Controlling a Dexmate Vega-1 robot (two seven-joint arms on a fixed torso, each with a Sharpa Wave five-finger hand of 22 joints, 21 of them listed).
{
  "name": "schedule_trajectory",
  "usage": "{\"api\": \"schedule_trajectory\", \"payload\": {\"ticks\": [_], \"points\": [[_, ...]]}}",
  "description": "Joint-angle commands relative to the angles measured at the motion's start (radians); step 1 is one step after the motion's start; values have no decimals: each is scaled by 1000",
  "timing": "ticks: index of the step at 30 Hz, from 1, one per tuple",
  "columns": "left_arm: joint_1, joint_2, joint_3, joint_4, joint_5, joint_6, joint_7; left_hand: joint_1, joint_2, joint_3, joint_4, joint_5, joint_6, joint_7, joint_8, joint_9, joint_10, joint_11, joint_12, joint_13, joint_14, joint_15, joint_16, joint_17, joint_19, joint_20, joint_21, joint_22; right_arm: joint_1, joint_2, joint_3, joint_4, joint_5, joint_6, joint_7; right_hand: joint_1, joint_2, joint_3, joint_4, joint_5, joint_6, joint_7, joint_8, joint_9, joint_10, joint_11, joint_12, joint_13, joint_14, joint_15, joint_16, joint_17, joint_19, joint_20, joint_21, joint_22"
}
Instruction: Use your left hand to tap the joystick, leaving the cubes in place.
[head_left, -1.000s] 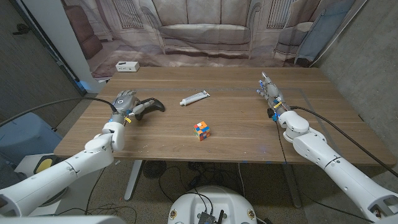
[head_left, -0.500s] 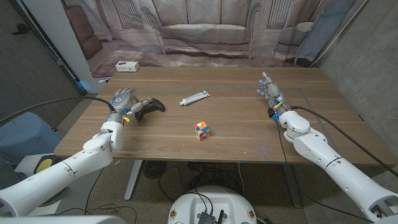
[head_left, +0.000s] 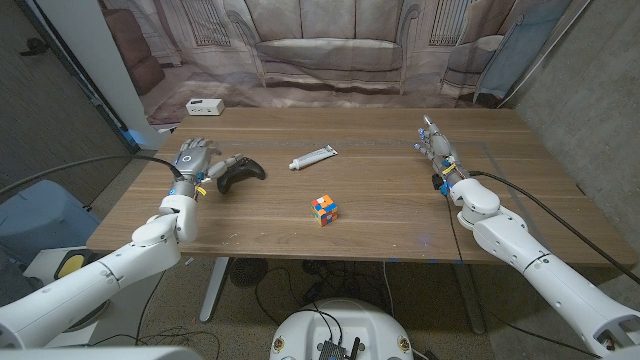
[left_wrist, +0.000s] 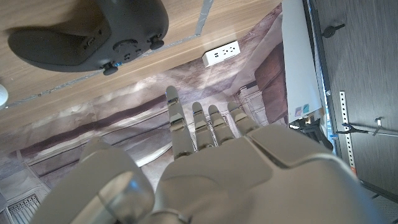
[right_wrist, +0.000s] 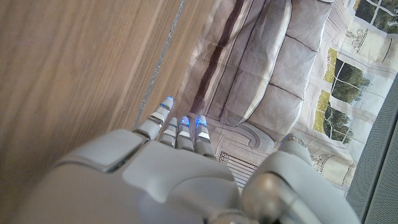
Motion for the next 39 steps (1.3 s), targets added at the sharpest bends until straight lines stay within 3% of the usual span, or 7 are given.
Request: {"api": "schedule_trajectory", "payload": {"ticks": [1, 4, 8, 18, 25, 29, 39], "points": [[11, -14, -18, 10, -14, -33, 48, 14, -1, -4, -6, -5, -137, -22, -5, 1, -9, -3, -4, 3, 2, 12, 3, 2, 3, 14, 9, 3, -2, 2, 2, 7, 1, 10, 3, 0, 7, -2, -4, -2, -1, -1, -2, 4, 4, -1, -2, 5, 1, 5, -1, 2, 4, 2, -1, 4], [14, -19, -24, 16, -21, -47, 62, 17, 0, -7, -9, -6, -273, -37, -4, 0, -13, 1, -5, 4, 4, 13, 4, 3, 7, 17, 9, 3, -2, 4, 3, 8, 3, 8, 0, 0, 7, -3, -4, -1, 0, -1, -2, 4, 4, 0, -2, 5, 2, 4, -1, 2, 4, 2, -1, 4], [13, -19, -25, 21, -22, -59, 68, 19, 0, -8, -9, -6, -314, -41, -2, -1, -17, 6, -6, 4, 7, 13, 4, 3, 13, 15, 11, 3, -1, 4, 2, 11, -1, 13, 1, 0, 7, -3, -5, -1, 0, -1, -2, 4, 4, 0, -2, 5, 2, 4, -1, 2, 4, 1, -1, 4], [16, -24, -29, 24, -26, -64, 79, 20, 2, -9, -10, -6, -304, -37, 13, -1, -20, 7, -7, 4, 8, 11, 4, 3, 15, 15, 11, 3, -1, 7, 2, 7, 0, 13, -1, 0, 7, -4, -5, -2, 0, 0, -2, 4, 4, 0, -2, 5, 2, 5, -1, 2, 4, 1, -1, 3], [37, -23, -61, 10, -68, -104, 92, 20, 2, -10, -10, -6, -295, -30, 20, -1, -21, 1, -7, 4, 5, 12, 3, 3, 15, 16, 11, 3, -5, 8, 4, 3, 0, 19, -4, -1, 7, -4, -5, -1, 0, -1, -2, 4, 4, 1, -2, 5, 2, 5, -1, 3, 5, 0, -1, 3], [58, -32, -85, -10, -86, -105, 117, 19, 2, -11, -10, -7, -296, -21, 21, -1, -23, 10, -7, 5, 2, 13, 2, 3, 7, 16, 7, 3, -6, 7, 4, 3, -4, 24, -4, -1, 8, -4, -5, -1, 1, -1, -1, 4, 4, 1, -2, 5, 2, 5, -1, 3, 4, 1, -1, 3], [118, -30, -173, -43, -206, -244, 121, 17, 2, -13, -9, -8, -298, -3, 23, -1, -25, 24, -7, 5, 2, 19, 3, 3, 6, 16, 7, 3, -13, 7, 5, -1, -6, 31, -4, -1, 8, -5, -6, -1, 1, 0, -1, 4, 6, 2, -2, 5, 2, 5, -1, 2, 4, 0, -1, 3]]}}
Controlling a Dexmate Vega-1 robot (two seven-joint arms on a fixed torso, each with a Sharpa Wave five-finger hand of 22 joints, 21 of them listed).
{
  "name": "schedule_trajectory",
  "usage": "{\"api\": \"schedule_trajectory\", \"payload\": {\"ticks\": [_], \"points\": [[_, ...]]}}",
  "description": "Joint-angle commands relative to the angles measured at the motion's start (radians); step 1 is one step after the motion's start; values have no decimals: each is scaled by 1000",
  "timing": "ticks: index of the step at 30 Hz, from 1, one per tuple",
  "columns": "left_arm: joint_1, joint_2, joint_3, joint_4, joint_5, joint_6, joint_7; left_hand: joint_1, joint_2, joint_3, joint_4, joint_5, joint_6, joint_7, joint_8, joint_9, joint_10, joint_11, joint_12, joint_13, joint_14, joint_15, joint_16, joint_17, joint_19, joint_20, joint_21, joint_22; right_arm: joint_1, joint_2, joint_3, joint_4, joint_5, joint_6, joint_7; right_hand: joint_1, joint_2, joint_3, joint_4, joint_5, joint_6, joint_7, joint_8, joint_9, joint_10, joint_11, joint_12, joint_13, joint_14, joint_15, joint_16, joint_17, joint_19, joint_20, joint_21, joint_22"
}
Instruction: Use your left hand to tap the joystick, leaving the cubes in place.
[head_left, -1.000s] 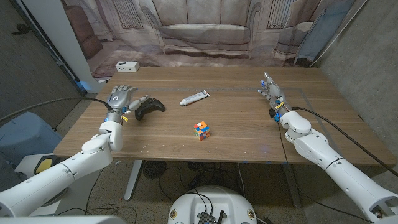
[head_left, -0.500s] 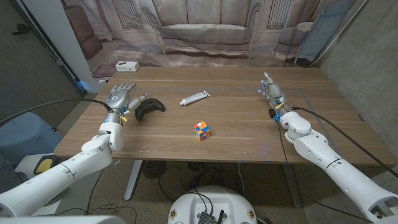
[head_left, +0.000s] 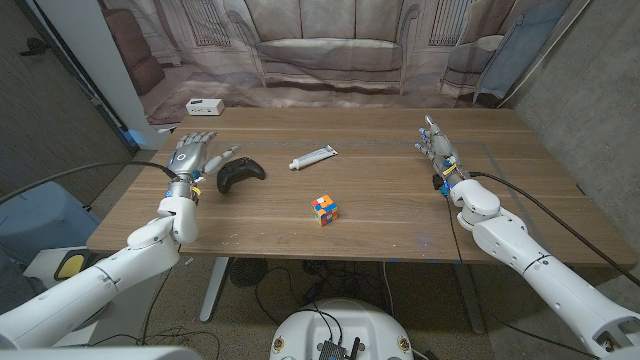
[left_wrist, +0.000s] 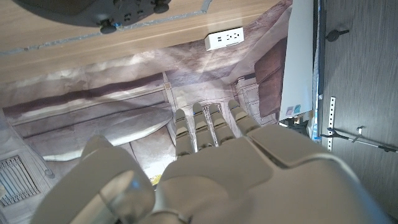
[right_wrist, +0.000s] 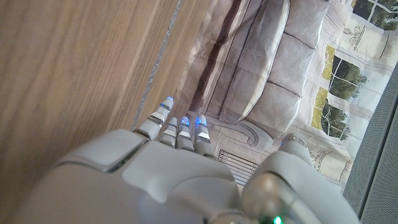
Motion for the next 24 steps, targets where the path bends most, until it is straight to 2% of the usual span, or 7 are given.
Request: {"api": "schedule_trajectory", "payload": {"ticks": [1, 7, 15, 24], "points": [[59, -3, -89, -30, -122, -144, 13, 6, 2, -4, 0, 0, -1, 15, 3, 2, -1, 12, -2, 4, 2, 7, 3, 2, -7, 4, 0, 3, -8, 0, 2, -5, -6, 13, -1, -1, 8, -1, -2, -1, 1, 1, -1, 4, 6, 1, -2, 5, 2, 4, -1, 2, 4, 0, -1, 3], [76, -27, -127, -11, -184, -252, 22, 4, 3, -5, 2, -1, 12, 25, 10, 2, 4, 14, 0, 4, 8, 8, 5, 2, -4, 2, 1, 4, -16, -1, 6, -14, -8, 19, -8, 0, 8, -1, -3, -1, 2, 0, -1, 4, 5, 1, -2, 5, 1, 5, -2, 2, 4, 0, -1, 3], [78, -56, -158, 19, -267, -382, -21, 1, 4, -8, 3, -3, 32, 40, 16, 1, 12, 21, 3, 3, 16, 11, 7, 2, -11, -1, -1, 4, -23, -5, 10, -18, -10, 33, -1, -1, 7, -2, -3, -1, 3, 0, -1, 4, 5, 0, -2, 5, 2, 4, -1, 2, 5, 0, -1, 3], [58, -100, -157, 45, -280, -456, -31, 0, 5, -9, 4, -4, 16, 56, 9, 1, 11, 25, 3, 3, 19, 13, 7, 2, -10, 0, 0, 4, -34, -5, 17, -26, -11, 47, -5, -1, 8, -3, -3, -1, 3, 0, -1, 4, 6, 0, -2, 5, 2, 5, -1, 2, 5, -1, -1, 3]]}}
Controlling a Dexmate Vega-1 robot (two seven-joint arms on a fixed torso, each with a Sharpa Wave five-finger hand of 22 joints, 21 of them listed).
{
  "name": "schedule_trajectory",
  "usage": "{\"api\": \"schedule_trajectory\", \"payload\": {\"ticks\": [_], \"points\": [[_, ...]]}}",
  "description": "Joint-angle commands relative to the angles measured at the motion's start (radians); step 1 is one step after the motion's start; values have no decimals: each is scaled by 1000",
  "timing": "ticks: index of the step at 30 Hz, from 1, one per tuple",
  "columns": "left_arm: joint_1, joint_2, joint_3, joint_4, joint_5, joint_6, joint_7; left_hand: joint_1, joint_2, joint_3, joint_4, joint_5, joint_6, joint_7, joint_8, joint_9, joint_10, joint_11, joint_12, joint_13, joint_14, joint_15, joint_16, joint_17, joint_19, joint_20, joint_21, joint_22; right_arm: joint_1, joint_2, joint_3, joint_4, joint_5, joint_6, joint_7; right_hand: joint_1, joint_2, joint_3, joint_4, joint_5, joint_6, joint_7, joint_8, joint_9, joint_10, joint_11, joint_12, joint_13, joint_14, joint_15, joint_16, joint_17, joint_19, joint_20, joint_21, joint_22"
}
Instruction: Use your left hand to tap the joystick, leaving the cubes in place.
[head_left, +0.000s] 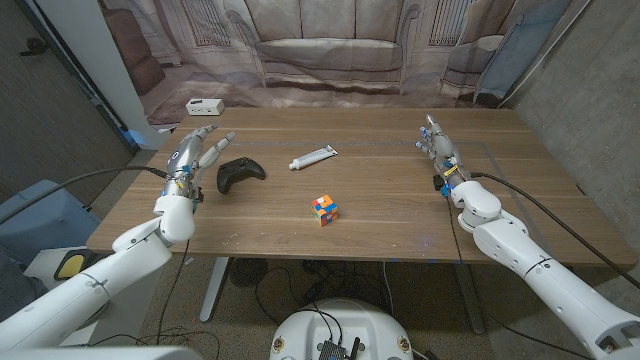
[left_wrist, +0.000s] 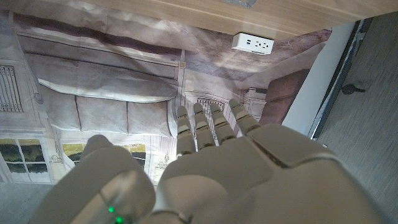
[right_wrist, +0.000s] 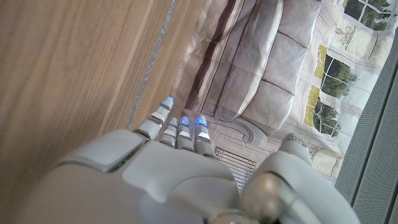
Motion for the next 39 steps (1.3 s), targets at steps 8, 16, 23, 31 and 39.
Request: {"api": "schedule_trajectory", "payload": {"ticks": [8, 16, 23, 31, 39], "points": [[-29, -77, -26, 63, -126, -226, -93, 0, 5, -7, 1, -5, -12, 22, -3, 1, 0, 7, 2, 3, 10, 3, 7, 2, -2, 1, 2, 4, -13, 2, 10, 4, 1, 48, 20, -2, 7, -4, -3, -1, 5, 1, 0, 4, 10, 1, 0, 5, 3, -2, -1, 2, 8, -7, 0, 3], [-40, -106, -31, 86, -160, -293, -126, 0, 5, -8, 0, -6, -19, 30, -4, 1, -8, 14, -2, 3, 10, 6, 6, 2, 0, 1, 2, 4, -6, 8, 11, 52, 8, 128, 85, -1, 6, -5, -5, -2, 9, -4, 1, 4, 17, -7, 2, 5, 8, -7, 1, 2, 11, -9, 1, 3], [-65, -137, -34, 135, -269, -390, -227, 0, 4, -9, 0, -6, -20, 35, -4, 1, -8, 17, -2, 2, 9, 9, 6, 2, 1, 0, 3, 4, -12, 5, 18, 66, 11, 166, 110, -1, 1, -7, -6, -2, 11, -10, 1, 4, 16, -11, 1, 5, 10, -10, 1, 1, 14, -11, 2, 3], [-72, -134, -44, 149, -353, -415, -322, -1, 3, -12, 0, -7, -27, 45, -4, 1, -9, 23, -2, 2, 10, 14, 5, 2, 25, -6, 11, 4, -34, -4, 34, 50, 31, 173, 117, 4, 0, -7, -10, -2, 12, -12, 2, 4, 21, -14, 2, 5, 19, -15, 3, 0, 26, -12, 5, 3], [-107, -163, -43, 206, -508, -479, -475, -2, 2, -14, -1, -8, -34, 53, -6, 0, -9, 28, -2, 2, 11, 17, 5, 2, 29, -9, 12, 4, -47, -10, 44, 32, 15, 188, 102, 6, -1, -7, -12, -3, 14, -11, 2, 4, 26, -15, 4, 5, 25, -19, 4, -1, 37, -18, 8, 3]]}}
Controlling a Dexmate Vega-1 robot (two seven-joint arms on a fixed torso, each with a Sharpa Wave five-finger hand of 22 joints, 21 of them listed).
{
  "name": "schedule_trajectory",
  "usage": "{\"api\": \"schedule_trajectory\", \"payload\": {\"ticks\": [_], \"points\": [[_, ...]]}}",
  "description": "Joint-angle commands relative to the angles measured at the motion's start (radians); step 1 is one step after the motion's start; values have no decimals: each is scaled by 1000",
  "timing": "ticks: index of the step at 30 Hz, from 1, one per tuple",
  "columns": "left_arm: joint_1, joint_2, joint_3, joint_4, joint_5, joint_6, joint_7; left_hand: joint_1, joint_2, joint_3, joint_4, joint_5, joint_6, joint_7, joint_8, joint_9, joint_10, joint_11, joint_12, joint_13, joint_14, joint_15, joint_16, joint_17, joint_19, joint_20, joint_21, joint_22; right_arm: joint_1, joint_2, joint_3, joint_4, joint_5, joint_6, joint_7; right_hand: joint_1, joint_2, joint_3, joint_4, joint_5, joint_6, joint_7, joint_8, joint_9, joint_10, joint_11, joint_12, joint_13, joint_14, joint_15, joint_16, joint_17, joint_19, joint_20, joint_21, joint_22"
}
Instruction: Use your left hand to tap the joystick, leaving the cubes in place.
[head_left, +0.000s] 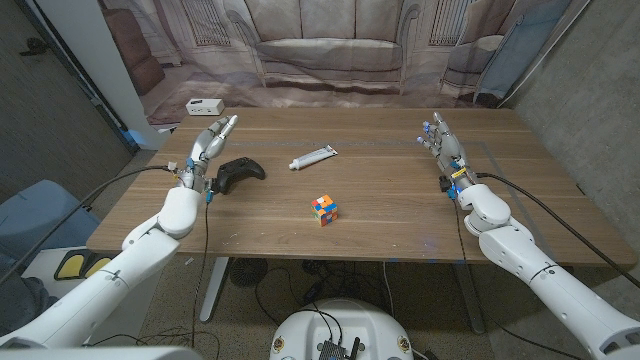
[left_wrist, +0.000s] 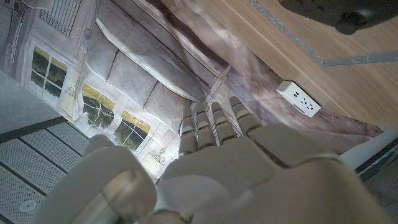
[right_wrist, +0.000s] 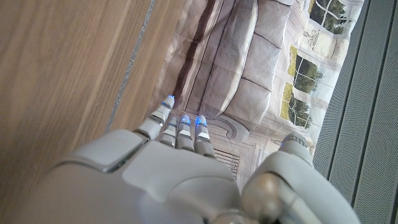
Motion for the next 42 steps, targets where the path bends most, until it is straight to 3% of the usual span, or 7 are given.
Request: {"api": "schedule_trajectory", "payload": {"ticks": [1, 10, 20, 31, 35, 38, 42], "points": [[-45, -39, 0, 74, -207, -97, -208, -2, 1, -10, 3, 0, -1, 13, -1, 0, 3, 7, -1, 2, 0, 7, 5, 2, 14, 0, 4, 4, -24, -8, 17, -21, -4, 30, -3, 7, -2, -3, -8, -3, 5, -2, 2, 4, 7, -2, 4, 5, 7, -1, 5, 1, 10, -2, 3, 3], [-107, -77, 32, 144, -349, -127, -389, -3, 1, -12, 4, -1, -6, 16, -1, 0, 6, 10, 0, 2, 5, 11, 7, 2, 18, 0, 4, 4, -44, -10, 23, -31, -3, 28, -14, 8, -3, -3, -10, -3, 6, -1, 2, 4, 11, -3, 5, 5, 13, -3, 6, 1, 11, -1, 3, 2], [-141, -120, 48, 175, -385, -140, -417, -5, -1, -15, 3, -2, -29, 21, -6, 0, -7, 36, -6, 0, 4, 18, 5, 2, 20, -5, 3, 4, -29, -17, 24, -25, 5, 19, 7, 9, -4, -4, -11, -3, 7, 0, 2, 4, 13, -3, 5, 5, 14, -3, 5, 1, 12, -1, 2, 2], [-165, -144, 57, 198, -440, -104, -446, -7, -4, -20, 4, -3, -70, 28, -12, -1, -22, 23, -12, -2, -14, 14, -1, 2, 11, -15, -3, 3, -1, -10, 21, 12, 20, 25, 36, 8, -5, -6, -11, -3, 0, 1, -1, 5, 22, -3, 6, 5, 24, -3, 8, 1, 22, -1, 3, 2], [-179, -158, 62, 213, -461, -92, -461, -10, -5, -23, 4, -3, -71, 23, -5, -2, -15, -8, -9, -3, -15, -7, 1, 2, 17, -52, -2, 3, 3, -10, 22, 21, 18, 20, 30, 8, -7, -7, -12, -4, -6, -18, -3, 4, 28, -5, 8, 5, 28, -6, 8, 1, 19, 1, 1, 3], [-190, -161, 71, 222, -456, -85, -466, -12, -9, -28, 4, -3, -83, 27, -6, -2, -31, 8, -15, -4, -26, -5, -3, 1, 23, -85, -2, 2, 7, -9, 21, 34, 23, 20, 38, 5, -8, -9, -11, -4, 0, -26, -1, 4, 31, -8, 8, 5, 31, -7, 9, 1, 18, 1, 0, 3], [-204, -174, 83, 238, -457, -80, -472, -14, -12, -32, 4, -2, -105, 39, -9, -3, -51, 11, -21, -5, -49, 4, -9, 1, 10, -94, -8, 1, 6, -12, 23, 38, 31, 9, 40, 2, -8, -10, -10, -4, 2, -20, 0, 4, 26, -7, 5, 5, 27, -4, 7, 2, 18, 0, -1, 3]]}}
